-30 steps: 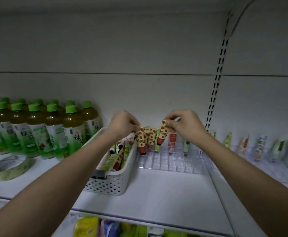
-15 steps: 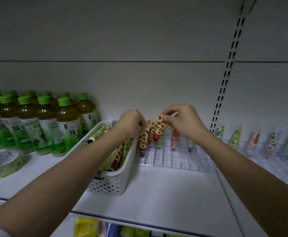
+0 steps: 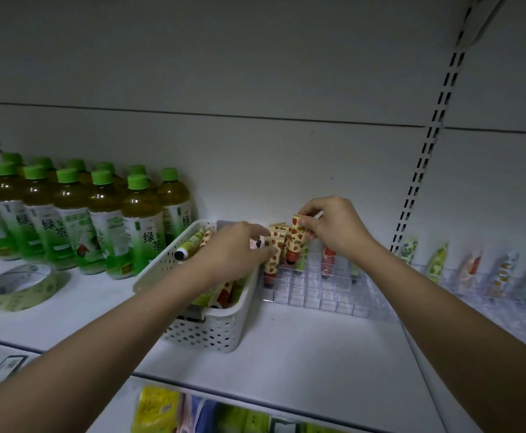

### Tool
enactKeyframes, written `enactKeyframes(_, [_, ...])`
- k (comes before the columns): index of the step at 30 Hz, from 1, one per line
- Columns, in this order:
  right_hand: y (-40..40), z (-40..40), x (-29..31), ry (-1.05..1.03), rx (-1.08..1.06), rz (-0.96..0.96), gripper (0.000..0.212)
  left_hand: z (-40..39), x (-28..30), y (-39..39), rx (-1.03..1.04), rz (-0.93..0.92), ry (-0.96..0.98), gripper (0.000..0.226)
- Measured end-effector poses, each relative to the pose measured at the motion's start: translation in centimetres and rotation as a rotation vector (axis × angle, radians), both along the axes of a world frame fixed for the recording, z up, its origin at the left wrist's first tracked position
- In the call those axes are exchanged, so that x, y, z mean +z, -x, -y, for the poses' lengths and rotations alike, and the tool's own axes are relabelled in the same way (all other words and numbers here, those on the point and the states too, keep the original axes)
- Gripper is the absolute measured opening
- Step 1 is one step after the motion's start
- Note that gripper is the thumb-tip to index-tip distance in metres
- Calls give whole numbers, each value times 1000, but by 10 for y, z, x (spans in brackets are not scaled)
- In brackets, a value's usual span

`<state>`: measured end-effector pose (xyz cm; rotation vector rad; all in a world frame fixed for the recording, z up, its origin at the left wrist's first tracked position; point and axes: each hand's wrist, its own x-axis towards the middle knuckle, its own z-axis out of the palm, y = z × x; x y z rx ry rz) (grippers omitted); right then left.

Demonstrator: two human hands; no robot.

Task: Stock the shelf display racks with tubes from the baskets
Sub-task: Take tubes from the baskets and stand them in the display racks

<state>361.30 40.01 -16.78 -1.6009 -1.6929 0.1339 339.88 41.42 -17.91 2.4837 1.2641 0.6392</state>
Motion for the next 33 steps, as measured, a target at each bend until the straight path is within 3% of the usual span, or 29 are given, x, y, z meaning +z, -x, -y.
enactKeyframes(6, [8,-9,-6,54,3,52,8,42,-26,14,-35,-180,-23,65])
enactKeyframes(10, [14,-12,-11,98,4,92,12,40,-31,11,-7,-191,-12,69])
enactKeyframes(22, [23,-16,-28,130,-73,150,15,33,-39,8,17,-211,-23,56])
enactKeyframes(25, [27,-10,-26,133,-88,178,16,40,-36,9,21,-92,-34,51])
enactKeyframes(30, [38,3,-6,18,-138,128,24,40,-18,29,136,373,-84,34])
enactKeyframes(33, [53,10,11,-20,-72,97,16,31,-3,61,218,457,-60,32])
